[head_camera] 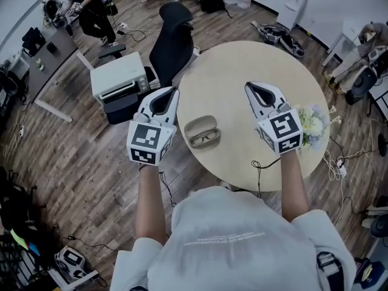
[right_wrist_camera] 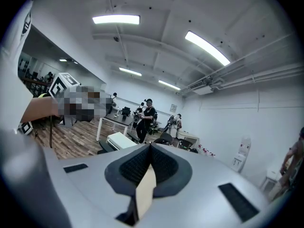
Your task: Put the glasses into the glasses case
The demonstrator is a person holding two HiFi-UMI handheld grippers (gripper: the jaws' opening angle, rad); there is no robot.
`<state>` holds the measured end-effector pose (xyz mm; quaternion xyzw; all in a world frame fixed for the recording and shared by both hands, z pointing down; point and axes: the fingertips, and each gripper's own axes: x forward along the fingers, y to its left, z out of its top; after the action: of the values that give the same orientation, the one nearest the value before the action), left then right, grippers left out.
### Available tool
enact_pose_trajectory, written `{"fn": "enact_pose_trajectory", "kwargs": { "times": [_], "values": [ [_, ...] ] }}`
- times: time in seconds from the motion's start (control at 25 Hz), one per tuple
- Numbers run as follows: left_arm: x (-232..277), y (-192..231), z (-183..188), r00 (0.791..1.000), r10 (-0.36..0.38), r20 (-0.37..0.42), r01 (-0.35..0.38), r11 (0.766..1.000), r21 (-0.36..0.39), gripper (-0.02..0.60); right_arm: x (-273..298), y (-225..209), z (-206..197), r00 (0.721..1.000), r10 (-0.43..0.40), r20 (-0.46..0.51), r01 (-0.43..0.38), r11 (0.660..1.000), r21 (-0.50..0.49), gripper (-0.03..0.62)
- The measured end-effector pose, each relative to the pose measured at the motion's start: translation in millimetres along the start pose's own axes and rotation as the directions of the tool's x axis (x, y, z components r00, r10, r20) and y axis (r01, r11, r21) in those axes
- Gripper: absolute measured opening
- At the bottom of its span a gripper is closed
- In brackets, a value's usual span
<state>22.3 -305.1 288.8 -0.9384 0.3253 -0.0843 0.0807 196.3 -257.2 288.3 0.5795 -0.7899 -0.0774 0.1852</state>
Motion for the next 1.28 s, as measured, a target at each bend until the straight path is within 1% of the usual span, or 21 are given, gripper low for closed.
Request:
{"fn": "enact_pose_trajectory", "kwargs": {
  "times": [0.16, 0.32, 1.28],
  "values": [
    [-3.6, -1.2, 15.4, 1.0, 0.005, 0.026, -0.005, 1.0, 0.021, 0.014, -3.6, -0.2, 6.9, 1.0, 0.001, 0.012, -0.001, 1.0, -0.006, 0.001],
    [-6.9, -1.5, 20.7, 0.999, 0.007, 0.036, -0.009, 0.999, 0.034, 0.014, -3.8, 0.7, 10.4, 1.0, -0.009, 0.022, 0.009, 1.0, -0.008, 0.002],
    [-11.9, -6.6, 0.8, 1.0, -0.002, 0.008, 0.002, 1.0, 0.004, 0.014, -4.4, 14.8, -3.5, 1.0, 0.012, -0.022, -0.012, 1.0, -0.026, 0.0]
  ]
}}
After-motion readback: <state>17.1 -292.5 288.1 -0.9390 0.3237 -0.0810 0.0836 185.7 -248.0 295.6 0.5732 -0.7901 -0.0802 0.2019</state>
